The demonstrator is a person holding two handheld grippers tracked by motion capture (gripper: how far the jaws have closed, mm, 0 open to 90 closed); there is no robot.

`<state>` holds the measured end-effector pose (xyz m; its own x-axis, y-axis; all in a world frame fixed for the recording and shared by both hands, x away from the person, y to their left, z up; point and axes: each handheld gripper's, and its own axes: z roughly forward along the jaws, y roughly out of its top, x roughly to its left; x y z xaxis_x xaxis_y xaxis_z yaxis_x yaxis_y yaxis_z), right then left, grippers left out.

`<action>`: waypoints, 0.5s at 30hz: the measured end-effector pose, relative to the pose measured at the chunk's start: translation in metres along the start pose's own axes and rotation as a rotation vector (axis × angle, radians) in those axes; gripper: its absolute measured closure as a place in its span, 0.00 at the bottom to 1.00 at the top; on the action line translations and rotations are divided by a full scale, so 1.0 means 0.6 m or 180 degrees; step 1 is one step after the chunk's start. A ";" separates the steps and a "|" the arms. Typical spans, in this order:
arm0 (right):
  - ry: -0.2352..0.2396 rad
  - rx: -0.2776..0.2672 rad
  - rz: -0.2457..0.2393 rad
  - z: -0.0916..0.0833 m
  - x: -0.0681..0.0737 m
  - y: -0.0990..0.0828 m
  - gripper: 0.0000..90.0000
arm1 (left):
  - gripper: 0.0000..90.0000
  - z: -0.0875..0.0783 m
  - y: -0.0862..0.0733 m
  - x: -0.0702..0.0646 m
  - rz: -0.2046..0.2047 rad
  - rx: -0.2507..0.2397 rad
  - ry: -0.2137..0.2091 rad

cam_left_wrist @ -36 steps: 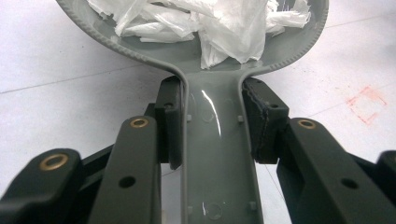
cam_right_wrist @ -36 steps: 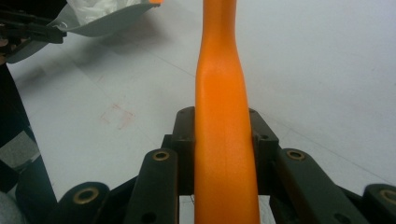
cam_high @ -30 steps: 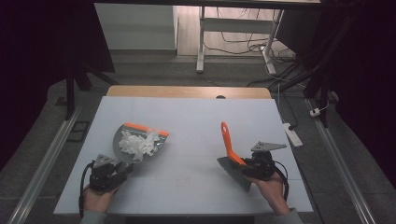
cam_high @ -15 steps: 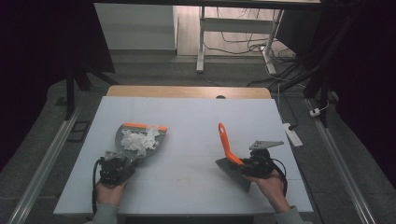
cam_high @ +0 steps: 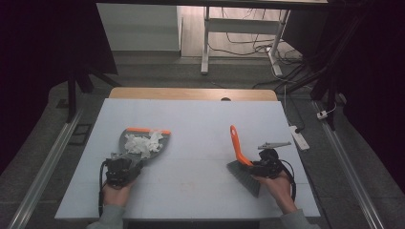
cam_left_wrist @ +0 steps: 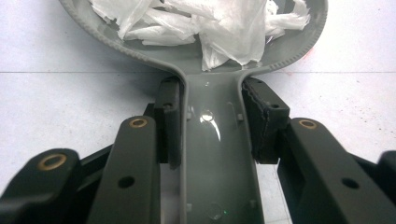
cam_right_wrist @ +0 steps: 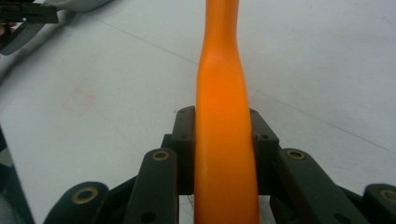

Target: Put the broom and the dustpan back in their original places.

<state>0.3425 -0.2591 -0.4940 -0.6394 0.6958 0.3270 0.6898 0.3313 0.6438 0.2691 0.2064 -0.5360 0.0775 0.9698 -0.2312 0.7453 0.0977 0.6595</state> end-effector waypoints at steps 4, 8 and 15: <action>-0.0075 0.0024 -0.0010 0.002 -0.008 0.002 0.77 | 0.68 0.002 0.000 -0.001 0.0002 -0.0005 -0.0008; -0.0176 0.0042 -0.0048 0.005 -0.019 0.004 0.72 | 0.59 0.005 0.000 -0.001 0.0023 0.0056 -0.0086; -0.0380 0.0130 -0.0109 0.012 -0.033 0.007 0.59 | 0.33 -0.004 0.003 -0.009 0.0108 -0.0034 -0.0039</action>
<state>0.3607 -0.2671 -0.5028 -0.6196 0.7537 0.2190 0.6830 0.3803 0.6236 0.2685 0.2018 -0.5315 0.1107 0.9698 -0.2173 0.7351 0.0672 0.6746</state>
